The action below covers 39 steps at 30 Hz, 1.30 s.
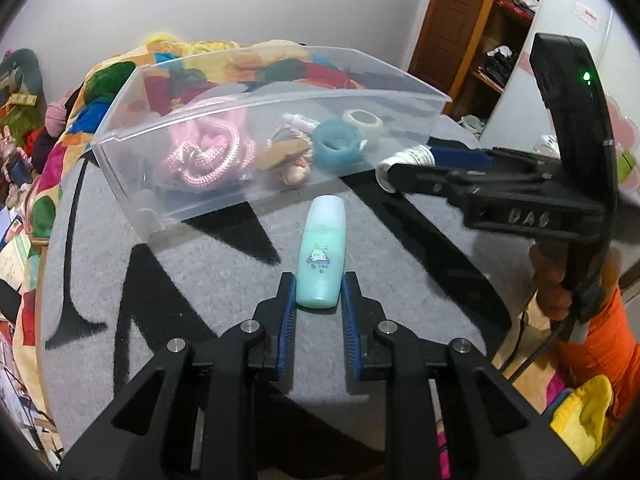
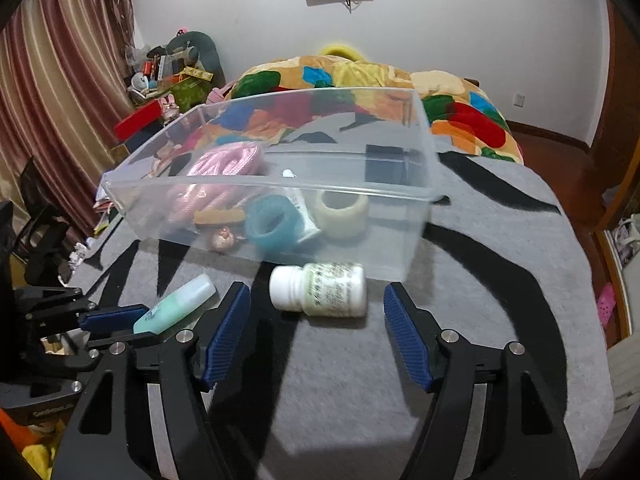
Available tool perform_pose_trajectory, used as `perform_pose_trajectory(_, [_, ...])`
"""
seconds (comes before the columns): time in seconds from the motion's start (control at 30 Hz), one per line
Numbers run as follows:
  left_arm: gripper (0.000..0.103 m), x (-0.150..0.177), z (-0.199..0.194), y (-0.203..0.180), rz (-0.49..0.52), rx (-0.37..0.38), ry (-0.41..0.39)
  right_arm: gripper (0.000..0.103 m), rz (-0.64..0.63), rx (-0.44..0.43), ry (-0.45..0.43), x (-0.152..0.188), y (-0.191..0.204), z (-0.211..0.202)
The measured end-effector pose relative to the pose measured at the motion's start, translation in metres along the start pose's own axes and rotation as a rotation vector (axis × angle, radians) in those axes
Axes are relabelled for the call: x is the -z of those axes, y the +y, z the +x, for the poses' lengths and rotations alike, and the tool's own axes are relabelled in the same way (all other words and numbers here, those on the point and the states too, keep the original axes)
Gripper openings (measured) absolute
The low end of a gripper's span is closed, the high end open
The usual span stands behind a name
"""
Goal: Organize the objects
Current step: 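Grasp mint-green tube with left tool while right tool grasps white pill bottle, then drop mint tube into box with left tool while right tool drops bottle in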
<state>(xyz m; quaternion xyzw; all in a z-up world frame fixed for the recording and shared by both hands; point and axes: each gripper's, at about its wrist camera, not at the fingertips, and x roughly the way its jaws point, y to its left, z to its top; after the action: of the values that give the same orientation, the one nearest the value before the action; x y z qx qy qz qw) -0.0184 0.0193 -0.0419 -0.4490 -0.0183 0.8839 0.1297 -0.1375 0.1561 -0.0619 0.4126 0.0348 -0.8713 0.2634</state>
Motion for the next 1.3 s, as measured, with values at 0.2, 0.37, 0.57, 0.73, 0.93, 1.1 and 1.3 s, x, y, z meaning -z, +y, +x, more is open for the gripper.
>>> perform_pose_trajectory(0.2, [0.023, -0.017, 0.014, -0.005, 0.003, -0.005, -0.004, 0.047, -0.016, 0.044, 0.009, -0.001, 0.007, 0.013])
perform_pose_trajectory(0.37, [0.023, -0.028, 0.025, -0.011, 0.014, -0.033, -0.015, 0.047, -0.015, 0.037, -0.002, 0.002, 0.004, 0.007])
perform_pose_trajectory(0.57, [0.024, -0.03, 0.022, -0.015, 0.042, -0.074, -0.03, 0.047, -0.02, 0.026, -0.031, 0.007, 0.005, -0.008])
perform_pose_trajectory(0.73, [0.024, -0.035, 0.001, -0.011, 0.022, -0.055, -0.085, 0.047, -0.028, 0.01, -0.069, 0.003, 0.01, -0.026])
perform_pose_trajectory(0.93, [0.024, -0.046, -0.037, -0.01, 0.007, -0.052, -0.188, 0.047, -0.04, -0.022, -0.137, -0.006, 0.023, -0.05])
perform_pose_trajectory(1.1, [0.024, -0.063, -0.046, -0.002, -0.018, -0.059, -0.233, 0.047, -0.066, -0.005, -0.177, -0.023, 0.033, -0.052])
perform_pose_trajectory(1.3, [0.024, -0.087, -0.029, 0.014, -0.06, -0.036, -0.216, 0.047, -0.067, 0.025, -0.187, -0.052, 0.036, -0.034])
